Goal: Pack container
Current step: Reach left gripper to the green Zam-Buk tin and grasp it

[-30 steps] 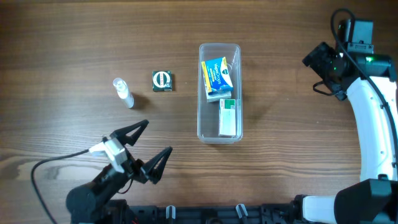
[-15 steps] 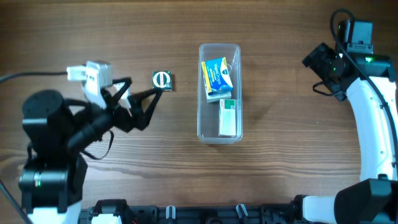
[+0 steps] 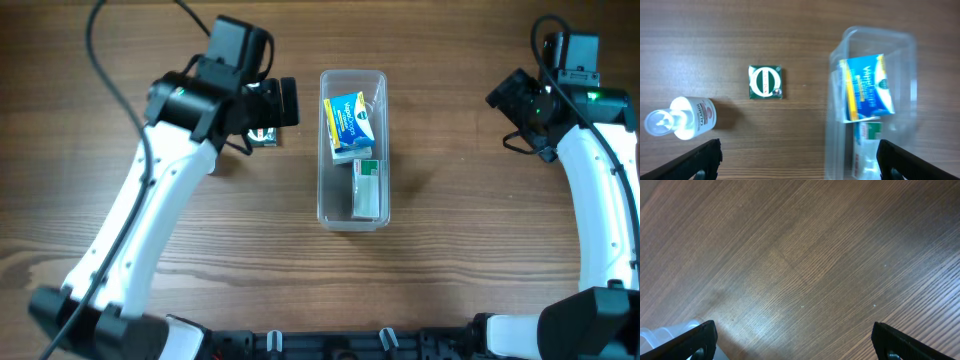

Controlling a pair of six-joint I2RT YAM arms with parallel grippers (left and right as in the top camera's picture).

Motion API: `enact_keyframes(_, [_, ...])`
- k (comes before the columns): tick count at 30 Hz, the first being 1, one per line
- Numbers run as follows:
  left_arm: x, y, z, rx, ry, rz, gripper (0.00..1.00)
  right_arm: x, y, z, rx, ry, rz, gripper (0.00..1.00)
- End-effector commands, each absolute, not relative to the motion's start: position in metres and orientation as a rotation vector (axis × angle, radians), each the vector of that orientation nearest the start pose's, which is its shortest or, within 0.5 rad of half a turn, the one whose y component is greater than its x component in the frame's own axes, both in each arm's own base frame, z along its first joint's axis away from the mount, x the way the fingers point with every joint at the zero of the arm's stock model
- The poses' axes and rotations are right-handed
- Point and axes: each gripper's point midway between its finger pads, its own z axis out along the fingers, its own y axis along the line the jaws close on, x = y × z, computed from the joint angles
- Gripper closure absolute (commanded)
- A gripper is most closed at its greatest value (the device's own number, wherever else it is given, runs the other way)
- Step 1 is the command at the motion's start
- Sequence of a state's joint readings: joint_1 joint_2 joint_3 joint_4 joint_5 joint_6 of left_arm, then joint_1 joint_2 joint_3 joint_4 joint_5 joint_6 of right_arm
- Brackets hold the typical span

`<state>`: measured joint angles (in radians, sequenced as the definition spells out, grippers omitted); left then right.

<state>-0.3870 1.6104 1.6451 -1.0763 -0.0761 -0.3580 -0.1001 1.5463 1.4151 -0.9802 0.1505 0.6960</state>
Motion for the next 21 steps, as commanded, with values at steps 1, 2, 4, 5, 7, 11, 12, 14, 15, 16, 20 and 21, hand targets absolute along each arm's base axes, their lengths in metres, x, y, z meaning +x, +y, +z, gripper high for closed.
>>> enact_keyframes(1, [0.392,-0.139,0.225,-0.026,2.604,-0.140,0.00,0.367,-0.065,0.188,1.090,2.418,-0.011,0.00])
enact_keyframes(2, [0.398,-0.137,0.208,-0.038,2.642,-0.118,0.00,0.367,-0.065,0.188,1.090,2.418,-0.011,0.00])
enact_keyframes(4, [0.404,-0.128,0.180,-0.082,2.715,-0.077,0.00,0.367,-0.065,0.188,1.090,2.418,-0.011,0.00])
enact_keyframes(5, [0.407,-0.123,0.166,-0.124,2.747,-0.062,0.00,0.367,-0.065,0.188,1.090,2.418,-0.011,0.00])
enact_keyframes(7, [0.410,-0.119,0.140,-0.145,2.814,-0.053,0.00,0.367,-0.065,0.189,1.090,2.418,-0.011,0.00])
enact_keyframes(11, [0.420,-0.120,0.116,-0.068,2.840,-0.027,0.00,0.367,-0.065,0.188,1.090,2.418,-0.011,0.00])
enact_keyframes(12, [0.423,-0.121,0.113,-0.067,2.838,-0.027,0.00,0.367,-0.065,0.188,1.090,2.418,-0.011,0.00])
enact_keyframes(14, [0.425,-0.121,0.104,-0.066,2.851,-0.020,0.00,0.367,-0.065,0.188,1.090,2.418,-0.011,0.00])
enact_keyframes(15, [0.426,-0.121,0.096,-0.064,2.866,-0.013,0.00,0.367,-0.065,0.188,1.090,2.418,-0.011,0.00])
enact_keyframes(16, [0.426,-0.122,0.088,-0.053,2.884,-0.003,0.00,0.367,-0.065,0.188,1.090,2.418,-0.011,0.00])
enact_keyframes(20, [0.428,-0.116,0.063,-0.031,2.926,0.024,0.00,0.367,-0.065,0.188,1.090,2.418,-0.011,0.00])
enact_keyframes(21, [0.430,-0.112,0.059,-0.014,2.934,0.034,0.00,0.367,-0.065,0.188,1.090,2.418,-0.011,0.00])
